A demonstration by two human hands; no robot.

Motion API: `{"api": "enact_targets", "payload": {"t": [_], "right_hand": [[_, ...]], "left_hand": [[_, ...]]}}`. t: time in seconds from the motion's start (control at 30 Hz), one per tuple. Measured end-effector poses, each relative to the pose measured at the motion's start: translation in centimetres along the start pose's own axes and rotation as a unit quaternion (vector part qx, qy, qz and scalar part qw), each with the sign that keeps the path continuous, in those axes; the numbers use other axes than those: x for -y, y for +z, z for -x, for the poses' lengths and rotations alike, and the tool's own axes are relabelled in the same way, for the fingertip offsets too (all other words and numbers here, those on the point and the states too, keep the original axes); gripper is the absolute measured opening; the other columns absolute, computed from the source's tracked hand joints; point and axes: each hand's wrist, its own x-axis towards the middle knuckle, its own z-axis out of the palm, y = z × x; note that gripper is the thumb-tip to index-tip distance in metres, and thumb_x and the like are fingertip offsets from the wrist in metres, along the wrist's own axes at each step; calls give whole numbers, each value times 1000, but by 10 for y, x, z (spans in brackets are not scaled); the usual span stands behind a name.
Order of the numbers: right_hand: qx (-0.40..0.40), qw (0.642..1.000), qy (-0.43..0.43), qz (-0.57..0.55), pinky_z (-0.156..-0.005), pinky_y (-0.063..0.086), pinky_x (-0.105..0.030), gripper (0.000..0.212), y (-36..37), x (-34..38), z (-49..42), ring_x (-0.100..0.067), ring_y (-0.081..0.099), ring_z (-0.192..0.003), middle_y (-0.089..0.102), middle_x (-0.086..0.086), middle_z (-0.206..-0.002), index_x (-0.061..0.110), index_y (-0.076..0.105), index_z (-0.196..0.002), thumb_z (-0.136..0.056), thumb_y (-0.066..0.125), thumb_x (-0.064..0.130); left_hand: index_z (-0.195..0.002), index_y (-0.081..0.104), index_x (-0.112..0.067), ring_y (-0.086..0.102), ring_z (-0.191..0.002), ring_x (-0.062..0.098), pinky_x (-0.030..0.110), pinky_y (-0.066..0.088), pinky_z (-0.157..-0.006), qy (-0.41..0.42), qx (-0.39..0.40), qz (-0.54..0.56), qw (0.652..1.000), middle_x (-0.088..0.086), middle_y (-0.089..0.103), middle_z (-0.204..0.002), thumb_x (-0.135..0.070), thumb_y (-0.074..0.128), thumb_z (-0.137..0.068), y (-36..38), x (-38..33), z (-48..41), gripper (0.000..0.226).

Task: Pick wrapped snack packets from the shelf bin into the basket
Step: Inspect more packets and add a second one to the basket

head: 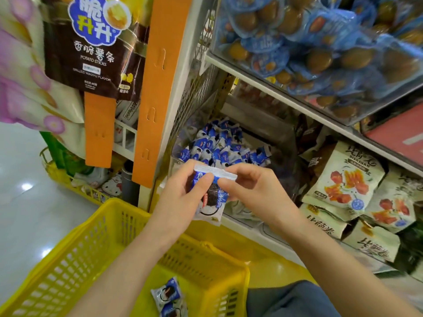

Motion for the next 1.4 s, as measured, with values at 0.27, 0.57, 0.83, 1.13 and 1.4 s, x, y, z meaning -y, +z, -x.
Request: {"api": "enact_targets", "payload": {"t": [0.27, 0.57, 0.83, 1.13, 1.4], "right_hand": [[-121, 992, -13, -42, -54, 51, -16, 13, 7, -5, -5, -9, 65, -64, 69, -2, -72, 22, 66, -75, -84, 66, 12], [-50, 989, 3, -138, -74, 56, -26, 20, 2, -19, -7, -14, 68, -85, 69, -4, -92, 16, 61, -101, -82, 63, 18], [-113, 981, -91, -126, -71, 50, -13, 11, -5, -27, -4, -4, 67, -84, 71, 9, -88, 16, 64, -85, -75, 65, 12], [-63, 991, -108, -55, -71, 52, -16, 15, -13, -21, -10, -3, 65, -84, 68, 12, -91, 23, 64, -91, -78, 58, 29], [-217, 954, 78, 194, -78, 41, -10, 35, -50, -53, -105, -17, 59, -103, 61, -1, -112, 13, 51, -126, -97, 44, 30]], "left_hand": [[-105, 61, -20, 66, -96, 18, 36, 51, -85, -137, 20, 70, 988, 2, 70, -101, -39, 60, -79, 2, 0, -3, 32], [-93, 63, -19, 64, -84, -2, 9, 47, -65, 36, -138, 2, 990, -6, 69, -90, -14, 62, -84, -8, -5, -12, 10], [-111, 57, -15, 48, -94, -3, 5, 43, -72, 233, -44, -341, 910, -7, 61, -100, -26, 58, -81, -5, -6, -1, 33], [-105, 48, -38, 51, -93, -11, 2, 41, -69, 114, -35, -254, 960, -23, 53, -98, -31, 59, -84, 3, 2, -2, 25], [-90, 48, -35, 57, -82, -14, 2, 43, -60, 27, -105, -87, 990, -18, 60, -90, -27, 63, -83, -1, 5, -23, 18]]}}
